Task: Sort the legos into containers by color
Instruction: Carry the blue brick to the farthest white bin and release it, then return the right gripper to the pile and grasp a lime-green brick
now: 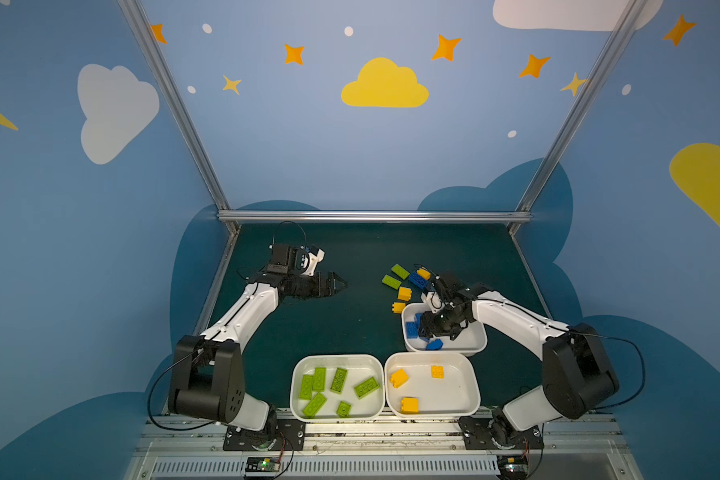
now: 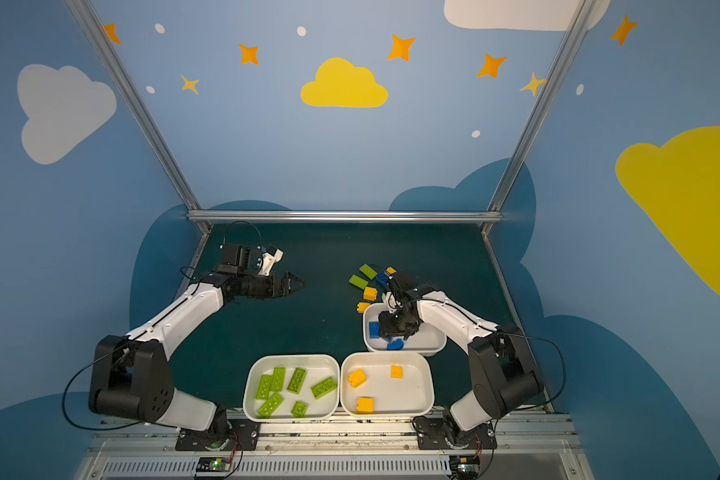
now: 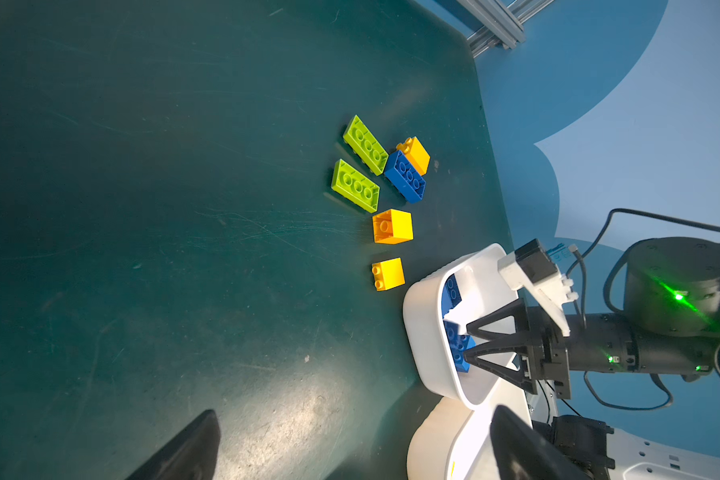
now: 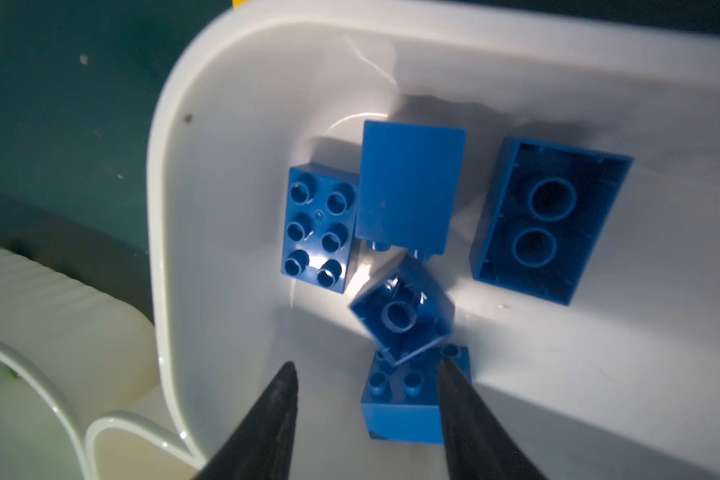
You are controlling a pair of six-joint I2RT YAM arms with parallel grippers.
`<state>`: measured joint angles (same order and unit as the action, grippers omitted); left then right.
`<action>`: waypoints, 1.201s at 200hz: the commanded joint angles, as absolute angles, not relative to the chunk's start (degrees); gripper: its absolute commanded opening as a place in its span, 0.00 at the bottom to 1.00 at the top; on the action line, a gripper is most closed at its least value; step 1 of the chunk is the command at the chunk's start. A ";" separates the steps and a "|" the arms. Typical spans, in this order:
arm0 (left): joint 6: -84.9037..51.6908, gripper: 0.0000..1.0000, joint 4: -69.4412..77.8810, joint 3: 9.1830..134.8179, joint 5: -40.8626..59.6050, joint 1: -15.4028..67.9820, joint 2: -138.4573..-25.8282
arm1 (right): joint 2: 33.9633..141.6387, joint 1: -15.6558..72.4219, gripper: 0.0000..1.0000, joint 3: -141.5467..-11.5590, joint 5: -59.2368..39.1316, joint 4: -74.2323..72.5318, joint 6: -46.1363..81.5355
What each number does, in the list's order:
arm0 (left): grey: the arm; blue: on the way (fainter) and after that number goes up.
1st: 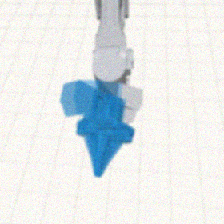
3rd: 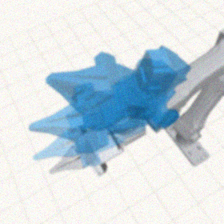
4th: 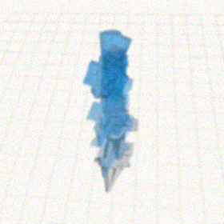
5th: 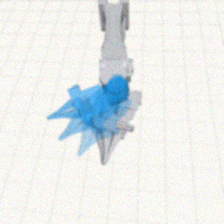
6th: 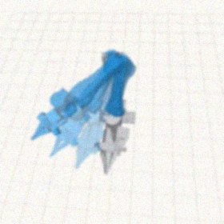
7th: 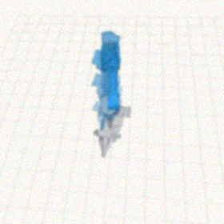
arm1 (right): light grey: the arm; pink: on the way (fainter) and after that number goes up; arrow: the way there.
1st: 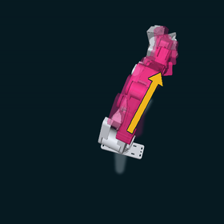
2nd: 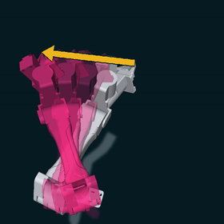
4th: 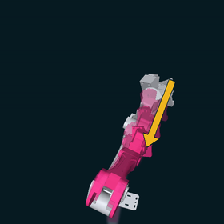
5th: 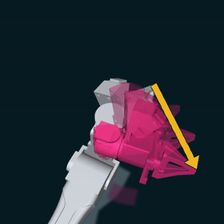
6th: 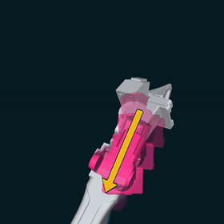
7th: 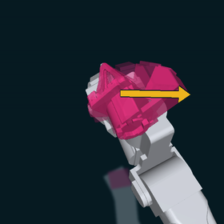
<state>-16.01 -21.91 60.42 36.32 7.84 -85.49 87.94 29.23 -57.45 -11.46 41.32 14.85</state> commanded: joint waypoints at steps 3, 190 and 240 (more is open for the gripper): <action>-15.38 0.99 -23.65 61.48 36.29 7.91 -84.64 | 87.30 29.20 0.56 -62.80 -10.28 42.36 13.00; -14.99 1.00 -24.97 61.79 36.73 7.82 -83.72 | 126.07 29.77 0.56 -105.47 -11.82 41.79 -19.60; -14.83 0.99 -25.49 61.87 37.25 7.65 -83.57 | 131.77 30.47 0.55 -110.57 -8.26 43.38 -20.65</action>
<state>-15.81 -24.16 60.42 36.25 7.81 -84.97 129.78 29.82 -107.33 -10.09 41.15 -19.40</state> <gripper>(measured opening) 0.995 0.549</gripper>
